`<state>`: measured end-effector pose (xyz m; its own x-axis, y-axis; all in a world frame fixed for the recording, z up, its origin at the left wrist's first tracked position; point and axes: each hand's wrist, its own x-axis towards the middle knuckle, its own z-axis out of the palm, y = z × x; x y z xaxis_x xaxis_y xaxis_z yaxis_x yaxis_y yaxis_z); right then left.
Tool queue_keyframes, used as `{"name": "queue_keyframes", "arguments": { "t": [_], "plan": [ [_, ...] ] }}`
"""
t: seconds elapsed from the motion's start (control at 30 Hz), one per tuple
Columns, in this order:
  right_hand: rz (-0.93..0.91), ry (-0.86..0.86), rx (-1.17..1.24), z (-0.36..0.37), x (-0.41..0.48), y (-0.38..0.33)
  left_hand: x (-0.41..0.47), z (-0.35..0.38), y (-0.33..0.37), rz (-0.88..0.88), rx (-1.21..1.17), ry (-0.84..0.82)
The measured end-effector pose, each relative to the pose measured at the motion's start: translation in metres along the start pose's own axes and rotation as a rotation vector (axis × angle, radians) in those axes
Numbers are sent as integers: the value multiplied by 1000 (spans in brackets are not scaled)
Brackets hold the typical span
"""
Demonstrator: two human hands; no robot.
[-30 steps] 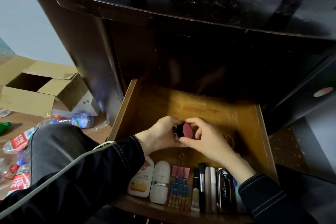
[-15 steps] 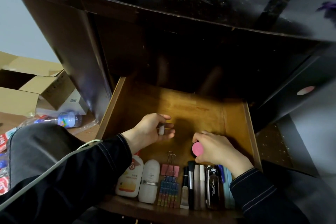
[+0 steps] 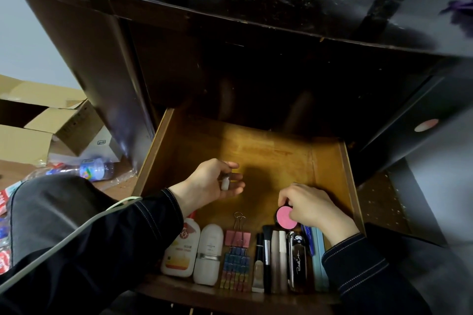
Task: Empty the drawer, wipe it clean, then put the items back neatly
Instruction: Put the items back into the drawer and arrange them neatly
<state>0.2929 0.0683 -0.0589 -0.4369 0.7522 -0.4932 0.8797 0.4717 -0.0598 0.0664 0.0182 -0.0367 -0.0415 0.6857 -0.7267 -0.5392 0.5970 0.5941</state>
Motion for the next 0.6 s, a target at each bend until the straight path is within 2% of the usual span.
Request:
{"name": "queue_keyframes", "arguments": {
  "t": [0.2, 0.27, 0.43, 0.6],
  "plan": [
    [35, 16, -27, 0, -1, 0, 0, -1, 0, -1, 15, -20],
    [17, 73, 17, 0, 0, -1, -1, -2, 0, 5, 47, -40],
    [-129, 293, 410, -3, 8, -22, 1, -3, -3, 35, 149, -119],
    [-312, 384, 431, 1, 9, -43, 3, -3, -8, 107, 363, -132]
  ]
}}
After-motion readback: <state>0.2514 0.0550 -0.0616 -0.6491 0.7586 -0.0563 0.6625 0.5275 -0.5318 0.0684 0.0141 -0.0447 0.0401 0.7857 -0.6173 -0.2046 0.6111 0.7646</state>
